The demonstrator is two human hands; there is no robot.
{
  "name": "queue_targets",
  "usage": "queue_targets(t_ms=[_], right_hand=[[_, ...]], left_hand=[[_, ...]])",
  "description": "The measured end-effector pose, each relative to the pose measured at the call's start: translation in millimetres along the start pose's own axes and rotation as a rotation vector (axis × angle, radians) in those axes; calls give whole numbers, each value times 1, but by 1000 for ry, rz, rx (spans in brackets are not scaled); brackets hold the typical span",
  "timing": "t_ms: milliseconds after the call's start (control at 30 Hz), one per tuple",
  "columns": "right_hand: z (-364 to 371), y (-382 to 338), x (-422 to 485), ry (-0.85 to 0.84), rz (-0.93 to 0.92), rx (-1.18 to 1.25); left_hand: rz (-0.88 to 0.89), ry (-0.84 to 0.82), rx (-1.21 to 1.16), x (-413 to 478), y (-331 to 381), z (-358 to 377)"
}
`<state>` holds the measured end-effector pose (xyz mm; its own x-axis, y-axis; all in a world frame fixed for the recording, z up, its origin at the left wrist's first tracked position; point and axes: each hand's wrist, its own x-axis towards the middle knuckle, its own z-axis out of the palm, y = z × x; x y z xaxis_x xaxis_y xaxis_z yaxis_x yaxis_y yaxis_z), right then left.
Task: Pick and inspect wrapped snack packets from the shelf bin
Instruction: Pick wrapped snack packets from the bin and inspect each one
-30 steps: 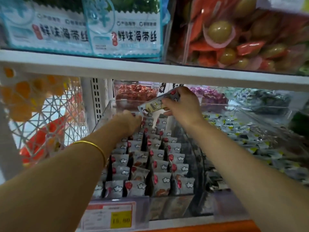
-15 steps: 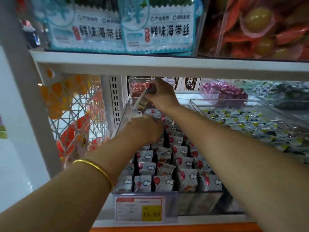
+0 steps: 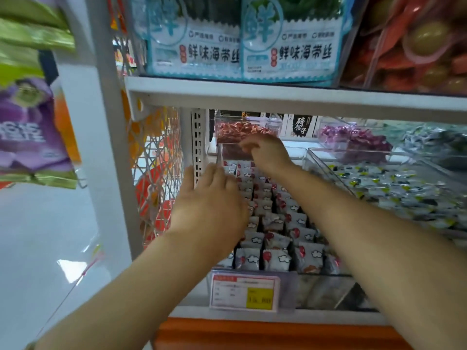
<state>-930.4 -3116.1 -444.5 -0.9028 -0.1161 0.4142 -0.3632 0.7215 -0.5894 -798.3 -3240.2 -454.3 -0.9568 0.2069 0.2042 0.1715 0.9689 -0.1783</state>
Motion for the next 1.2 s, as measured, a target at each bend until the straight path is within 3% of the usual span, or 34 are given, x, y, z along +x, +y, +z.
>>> queue_targets(t_ms=[167, 300, 500, 667, 767, 900, 1033, 1100, 1200], right_hand=[[-22, -12, -76, -38, 19, 175], [-38, -23, -131, -20, -15, 200], [-42, -39, -164, -78, -140, -25], [-29, -39, -165, -164, -225, -403], [-26, -41, -163, -173, -239, -395], [-38, -45, -164, -22, -193, -46], [-65, -44, -174, 263, -118, 272], [-72, -40, -181, 345, -26, 491], [-75, -38, -191, 329, 135, 897]], left_hand=[[-40, 236, -283, -43, -7, 8], [-34, 250, -321, -71, -2, 15], [24, 178, -232, -94, 4, 30], [37, 161, -131, -93, 3, 34], [41, 152, -112, -92, 3, 33], [61, 224, -238, -94, -1, 29], [44, 487, -521, -95, -3, 17], [19, 477, -693, -97, 0, 9], [-16, 384, -937, -100, 8, 6]])
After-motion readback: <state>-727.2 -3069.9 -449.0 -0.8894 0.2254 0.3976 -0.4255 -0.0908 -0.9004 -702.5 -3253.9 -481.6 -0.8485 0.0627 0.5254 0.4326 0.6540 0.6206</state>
